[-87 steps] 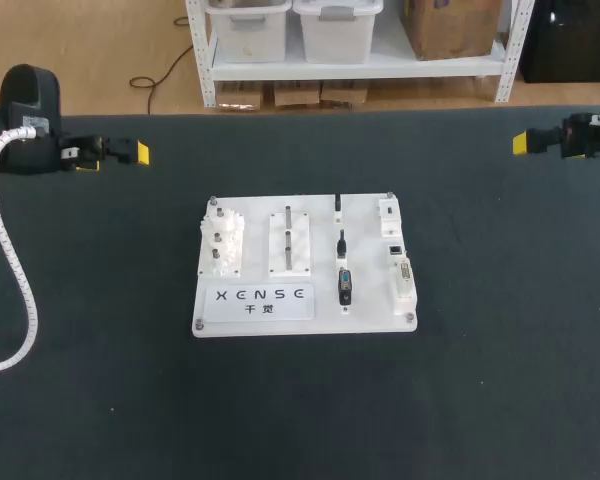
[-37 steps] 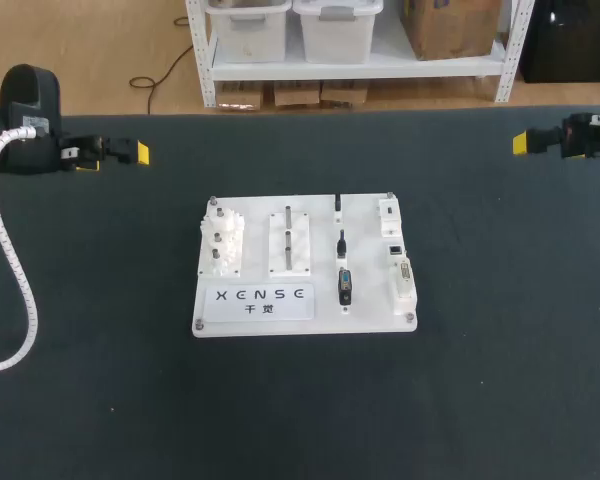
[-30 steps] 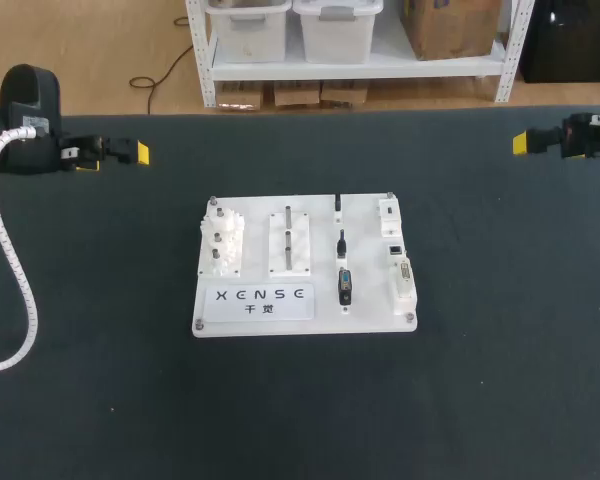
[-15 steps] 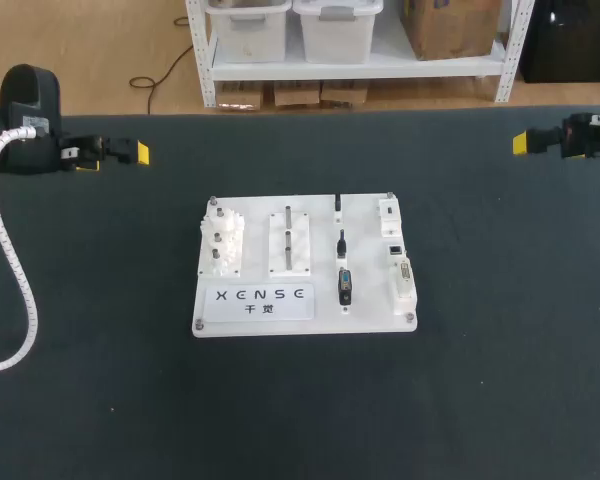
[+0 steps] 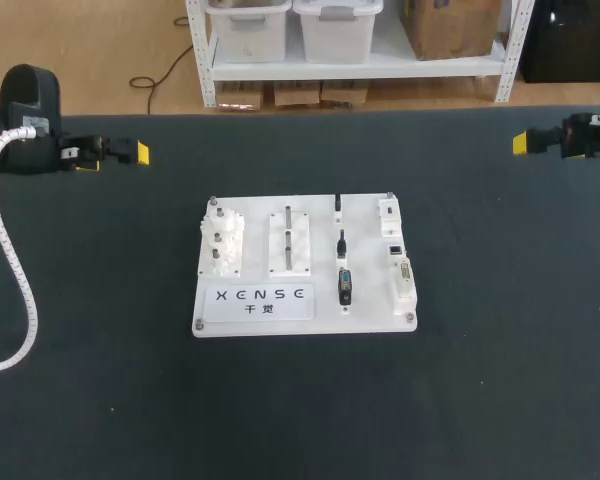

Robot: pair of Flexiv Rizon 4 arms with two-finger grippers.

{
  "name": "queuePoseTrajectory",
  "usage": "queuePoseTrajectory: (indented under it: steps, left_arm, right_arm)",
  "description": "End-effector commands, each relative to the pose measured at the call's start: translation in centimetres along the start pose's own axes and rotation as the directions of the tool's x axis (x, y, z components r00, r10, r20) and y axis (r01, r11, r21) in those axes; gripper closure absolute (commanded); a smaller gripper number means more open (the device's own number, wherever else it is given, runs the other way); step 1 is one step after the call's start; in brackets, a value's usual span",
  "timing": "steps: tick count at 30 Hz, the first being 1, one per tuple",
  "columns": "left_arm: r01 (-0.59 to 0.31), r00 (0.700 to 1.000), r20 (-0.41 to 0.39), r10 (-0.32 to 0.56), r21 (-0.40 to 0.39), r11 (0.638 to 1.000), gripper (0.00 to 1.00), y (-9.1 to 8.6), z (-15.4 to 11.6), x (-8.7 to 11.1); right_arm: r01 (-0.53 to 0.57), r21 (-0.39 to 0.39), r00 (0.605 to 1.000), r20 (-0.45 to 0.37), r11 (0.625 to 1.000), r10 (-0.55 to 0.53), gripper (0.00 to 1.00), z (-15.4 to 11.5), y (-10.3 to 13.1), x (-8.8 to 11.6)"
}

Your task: Insert the USB connector, Ethernet cable, and multi-pin plug into their matching sockets one by one.

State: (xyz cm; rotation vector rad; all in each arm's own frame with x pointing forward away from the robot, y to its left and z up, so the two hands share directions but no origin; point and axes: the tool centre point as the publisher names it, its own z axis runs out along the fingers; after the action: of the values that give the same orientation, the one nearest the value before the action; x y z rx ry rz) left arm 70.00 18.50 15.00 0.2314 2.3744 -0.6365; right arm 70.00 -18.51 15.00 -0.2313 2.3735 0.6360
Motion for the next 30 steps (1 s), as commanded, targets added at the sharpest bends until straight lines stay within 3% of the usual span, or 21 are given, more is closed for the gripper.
queuePoseTrajectory:
  steps: [1,24,30]
  left_arm:
    - [0.0,1.0,0.0,0.0,0.0,1.0,0.0,0.0,0.0,0.0]
    - [0.0,1.0,0.0,0.0,0.0,1.0,0.0,0.0,0.0,0.0]
    - [0.0,1.0,0.0,0.0,0.0,1.0,0.0,0.0,0.0,0.0]
  right_arm:
    - [0.0,0.0,1.0,0.0,1.0,0.0,0.0,0.0,0.0,0.0]
    - [0.0,0.0,1.0,0.0,1.0,0.0,0.0,0.0,0.0,0.0]
    - [0.096,0.015,0.994,-0.059,0.995,-0.095,0.0,3.6,3.8,-2.3]
